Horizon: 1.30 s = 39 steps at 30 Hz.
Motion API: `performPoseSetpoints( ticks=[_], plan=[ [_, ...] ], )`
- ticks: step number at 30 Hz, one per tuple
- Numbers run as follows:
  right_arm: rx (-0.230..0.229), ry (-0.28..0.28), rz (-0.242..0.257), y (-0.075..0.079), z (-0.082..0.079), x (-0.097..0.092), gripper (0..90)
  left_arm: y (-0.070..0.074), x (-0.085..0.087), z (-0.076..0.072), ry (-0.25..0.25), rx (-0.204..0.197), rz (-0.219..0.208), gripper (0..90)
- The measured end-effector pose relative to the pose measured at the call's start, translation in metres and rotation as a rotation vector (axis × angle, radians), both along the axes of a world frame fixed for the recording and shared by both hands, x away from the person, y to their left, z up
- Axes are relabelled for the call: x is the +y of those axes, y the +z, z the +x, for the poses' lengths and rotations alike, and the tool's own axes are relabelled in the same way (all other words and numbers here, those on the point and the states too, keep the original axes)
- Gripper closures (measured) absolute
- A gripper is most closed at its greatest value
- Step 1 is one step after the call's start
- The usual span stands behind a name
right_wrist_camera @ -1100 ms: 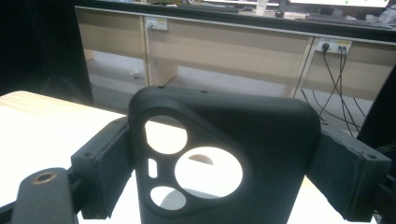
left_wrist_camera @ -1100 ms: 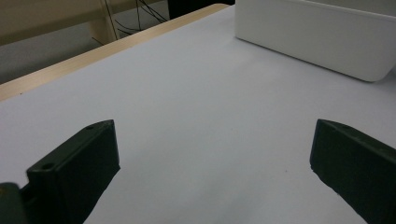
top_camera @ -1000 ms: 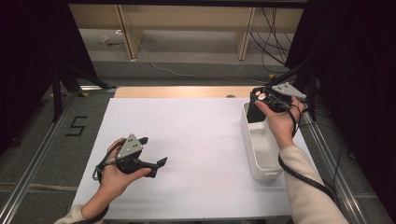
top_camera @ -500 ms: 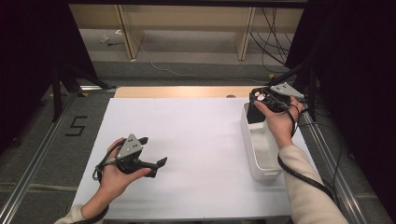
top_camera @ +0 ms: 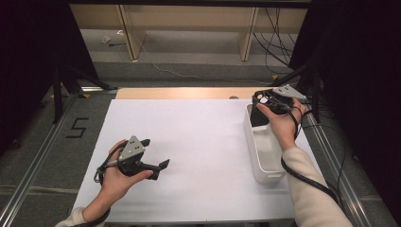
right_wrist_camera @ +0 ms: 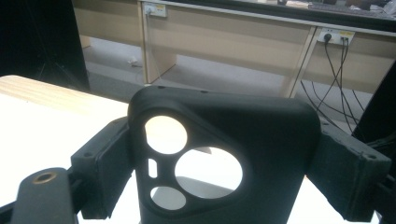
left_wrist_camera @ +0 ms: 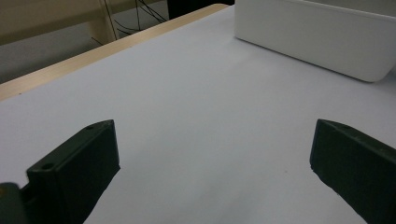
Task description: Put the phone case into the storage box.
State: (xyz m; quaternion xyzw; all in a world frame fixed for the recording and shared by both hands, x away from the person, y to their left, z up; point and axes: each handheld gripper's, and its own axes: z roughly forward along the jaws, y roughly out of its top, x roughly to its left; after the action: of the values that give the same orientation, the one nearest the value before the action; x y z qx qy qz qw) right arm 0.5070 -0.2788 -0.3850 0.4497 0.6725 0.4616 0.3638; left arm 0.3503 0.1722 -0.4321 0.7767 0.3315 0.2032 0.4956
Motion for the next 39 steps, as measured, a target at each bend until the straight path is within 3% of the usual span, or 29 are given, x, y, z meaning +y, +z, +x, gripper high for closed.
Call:
performPoseSetpoints(
  ticks=[39],
  plan=[
    [0.039,0.002,-0.037,-0.013,0.005,0.004,15.6,0.001,-0.001,0.0,-0.002,-0.001,-0.001,0.9]
  ],
)
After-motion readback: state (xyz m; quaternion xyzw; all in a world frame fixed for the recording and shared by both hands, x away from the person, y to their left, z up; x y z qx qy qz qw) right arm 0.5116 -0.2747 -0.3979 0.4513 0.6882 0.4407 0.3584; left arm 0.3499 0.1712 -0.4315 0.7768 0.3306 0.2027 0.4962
